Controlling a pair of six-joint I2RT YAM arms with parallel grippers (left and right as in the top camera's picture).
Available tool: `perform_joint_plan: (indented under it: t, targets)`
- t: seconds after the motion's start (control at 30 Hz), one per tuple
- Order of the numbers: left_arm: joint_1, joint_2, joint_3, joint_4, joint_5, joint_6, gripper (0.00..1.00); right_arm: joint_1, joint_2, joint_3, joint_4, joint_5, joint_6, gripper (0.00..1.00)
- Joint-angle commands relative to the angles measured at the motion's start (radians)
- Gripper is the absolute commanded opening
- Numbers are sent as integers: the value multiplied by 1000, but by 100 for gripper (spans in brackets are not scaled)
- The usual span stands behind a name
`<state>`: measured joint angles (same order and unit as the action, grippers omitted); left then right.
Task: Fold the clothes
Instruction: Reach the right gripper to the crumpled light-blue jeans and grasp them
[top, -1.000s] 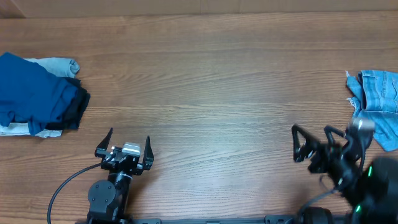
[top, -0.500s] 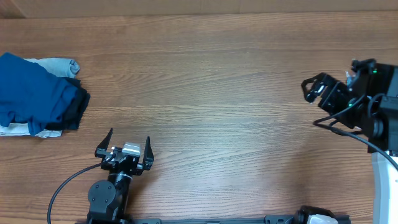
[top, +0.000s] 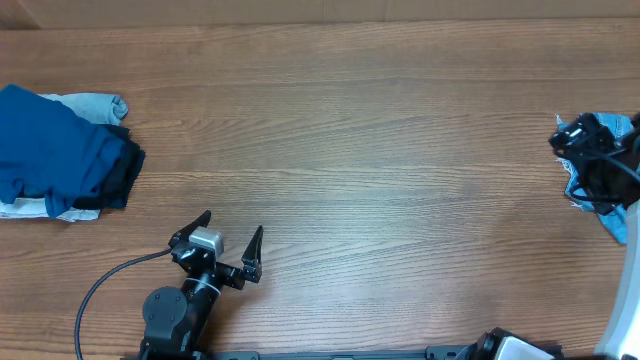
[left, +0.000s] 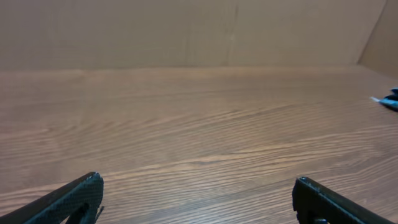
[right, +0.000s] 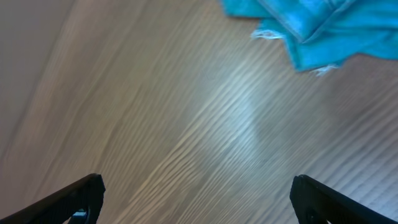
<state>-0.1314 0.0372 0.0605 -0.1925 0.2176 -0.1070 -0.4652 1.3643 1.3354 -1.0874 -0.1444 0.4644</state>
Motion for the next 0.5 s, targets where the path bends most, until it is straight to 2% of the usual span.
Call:
perform_joint_plan:
  t: [0.0,0.1,0.2,0.3,0.4,0.47]
  targets:
    - [-6,2,109,-134,33,1,100,-79,23,26,21,43,27,100]
    - [-6,71,328,-291,-21,-18,100,-114,26,26,32,13,27,100]
    - [-6,246,511,-357,-55,-21,100,-114,31,26,54,24,27,100]
    - [-7,512,732,-443,-57,-21,100,-113,45,41,45,9,26,100]
    - [-6,755,966,-525,-37,-26,100,-119,53,89,36,45,4,100]
    - [-7,839,1030,-513,89,-35,100,-142,71,107,55,56,7,100]
